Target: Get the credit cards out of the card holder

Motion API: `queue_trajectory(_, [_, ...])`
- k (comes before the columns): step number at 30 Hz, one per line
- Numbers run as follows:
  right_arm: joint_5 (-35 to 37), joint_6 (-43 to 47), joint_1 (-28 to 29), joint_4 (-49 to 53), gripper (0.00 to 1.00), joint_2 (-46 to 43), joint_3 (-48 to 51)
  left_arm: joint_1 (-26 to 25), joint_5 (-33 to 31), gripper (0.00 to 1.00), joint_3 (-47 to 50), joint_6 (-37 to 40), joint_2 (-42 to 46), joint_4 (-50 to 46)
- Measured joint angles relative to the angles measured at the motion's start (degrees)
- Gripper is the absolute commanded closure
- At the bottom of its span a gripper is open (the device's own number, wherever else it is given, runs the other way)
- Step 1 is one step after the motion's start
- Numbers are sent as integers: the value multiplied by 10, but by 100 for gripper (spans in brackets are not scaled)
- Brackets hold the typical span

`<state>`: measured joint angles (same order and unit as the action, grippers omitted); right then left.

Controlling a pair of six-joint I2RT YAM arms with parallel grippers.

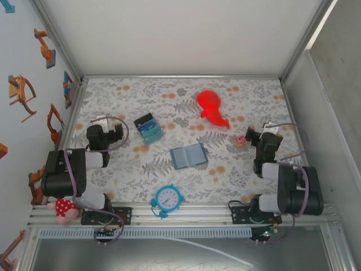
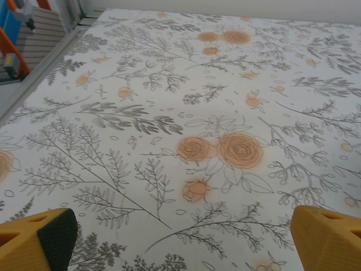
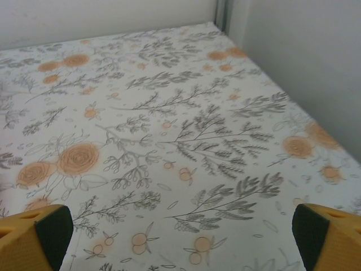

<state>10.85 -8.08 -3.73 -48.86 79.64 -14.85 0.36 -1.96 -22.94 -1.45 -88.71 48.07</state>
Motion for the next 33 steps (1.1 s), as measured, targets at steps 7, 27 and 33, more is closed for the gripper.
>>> queue_trajectory(7, [-60, 5, -1, -46, 0, 88, -8, -3, 7, 3, 0, -1, 0, -5])
queue_trajectory(27, [-115, 22, -2, -7, 1, 87, -68, -7, 9, 3, 0, -1, 0, -10])
queue_trajectory(33, [-115, 22, -2, -7, 1, 87, -68, -8, 9, 3, 0, -1, 0, -10])
